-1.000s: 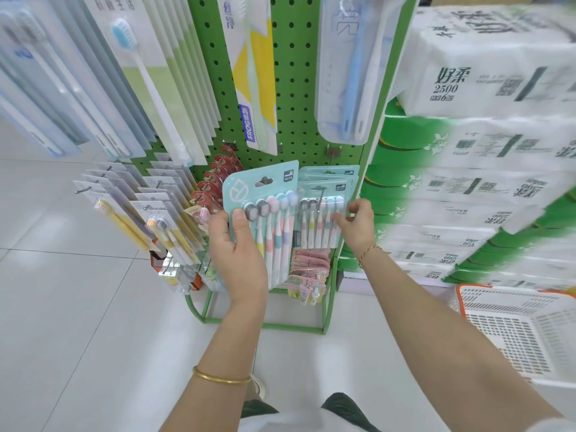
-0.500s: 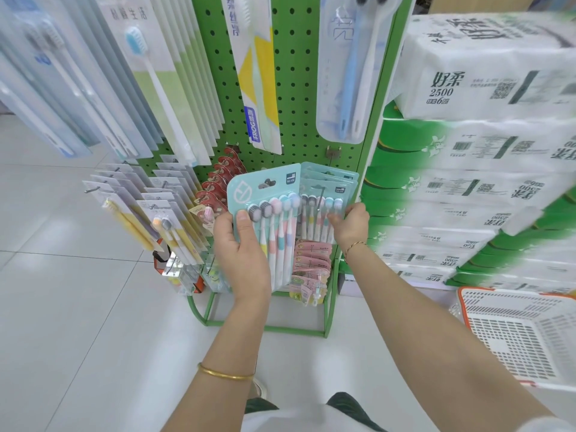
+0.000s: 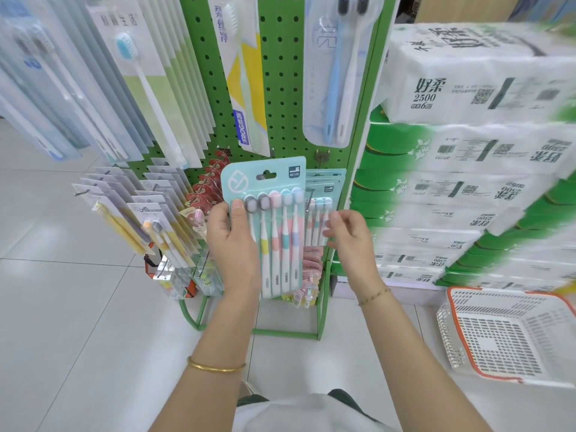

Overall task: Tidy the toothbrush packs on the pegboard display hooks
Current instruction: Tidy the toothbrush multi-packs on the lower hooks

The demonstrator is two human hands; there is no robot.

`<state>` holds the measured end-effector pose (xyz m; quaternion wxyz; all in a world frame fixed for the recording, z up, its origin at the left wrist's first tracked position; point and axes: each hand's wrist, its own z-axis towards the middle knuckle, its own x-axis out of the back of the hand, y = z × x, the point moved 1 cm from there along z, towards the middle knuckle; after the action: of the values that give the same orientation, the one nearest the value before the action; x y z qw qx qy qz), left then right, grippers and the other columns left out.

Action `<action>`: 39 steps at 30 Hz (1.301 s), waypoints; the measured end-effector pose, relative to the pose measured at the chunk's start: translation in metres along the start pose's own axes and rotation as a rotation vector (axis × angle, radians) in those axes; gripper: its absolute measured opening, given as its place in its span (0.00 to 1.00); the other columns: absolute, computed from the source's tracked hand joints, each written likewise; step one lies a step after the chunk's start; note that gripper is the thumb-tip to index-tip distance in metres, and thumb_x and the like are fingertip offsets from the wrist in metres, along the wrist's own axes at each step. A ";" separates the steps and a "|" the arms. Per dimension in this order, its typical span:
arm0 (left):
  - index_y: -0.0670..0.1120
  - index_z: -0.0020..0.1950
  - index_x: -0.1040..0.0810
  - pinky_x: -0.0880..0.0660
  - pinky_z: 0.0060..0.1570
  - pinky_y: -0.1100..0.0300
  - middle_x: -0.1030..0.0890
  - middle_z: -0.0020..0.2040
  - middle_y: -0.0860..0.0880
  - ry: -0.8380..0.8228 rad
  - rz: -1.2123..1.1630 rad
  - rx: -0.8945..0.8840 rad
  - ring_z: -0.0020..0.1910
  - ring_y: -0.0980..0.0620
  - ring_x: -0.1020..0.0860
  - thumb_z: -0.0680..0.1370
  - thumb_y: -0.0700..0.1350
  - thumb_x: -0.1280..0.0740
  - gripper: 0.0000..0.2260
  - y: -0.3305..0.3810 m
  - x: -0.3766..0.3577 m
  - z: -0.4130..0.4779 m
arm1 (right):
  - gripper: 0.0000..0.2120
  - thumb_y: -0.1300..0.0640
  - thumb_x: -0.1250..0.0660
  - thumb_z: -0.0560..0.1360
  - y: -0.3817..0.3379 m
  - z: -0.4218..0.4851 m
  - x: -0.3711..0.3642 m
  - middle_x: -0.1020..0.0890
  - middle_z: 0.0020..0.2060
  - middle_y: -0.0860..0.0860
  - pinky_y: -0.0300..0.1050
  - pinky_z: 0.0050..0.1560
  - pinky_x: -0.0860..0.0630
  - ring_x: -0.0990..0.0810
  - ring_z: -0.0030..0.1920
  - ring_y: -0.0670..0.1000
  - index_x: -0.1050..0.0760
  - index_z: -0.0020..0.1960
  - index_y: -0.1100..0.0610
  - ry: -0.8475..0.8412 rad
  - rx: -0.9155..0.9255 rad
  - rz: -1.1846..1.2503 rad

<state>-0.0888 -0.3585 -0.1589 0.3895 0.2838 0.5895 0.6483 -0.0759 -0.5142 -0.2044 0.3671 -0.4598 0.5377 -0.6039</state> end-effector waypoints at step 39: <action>0.52 0.75 0.37 0.53 0.73 0.58 0.43 0.77 0.50 -1.205 0.801 -0.819 0.77 0.50 0.48 0.74 0.40 0.30 0.32 -0.018 -0.048 -0.058 | 0.11 0.57 0.38 0.80 0.002 -0.023 0.085 0.22 0.35 0.52 0.46 0.40 0.26 0.23 0.35 0.51 0.33 0.39 0.56 0.446 -0.368 0.699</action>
<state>-0.1082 -0.4306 -0.1807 0.4506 0.6066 -0.1482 0.6380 -0.1243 -0.5867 -0.1923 0.3363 -0.1671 0.8250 -0.4224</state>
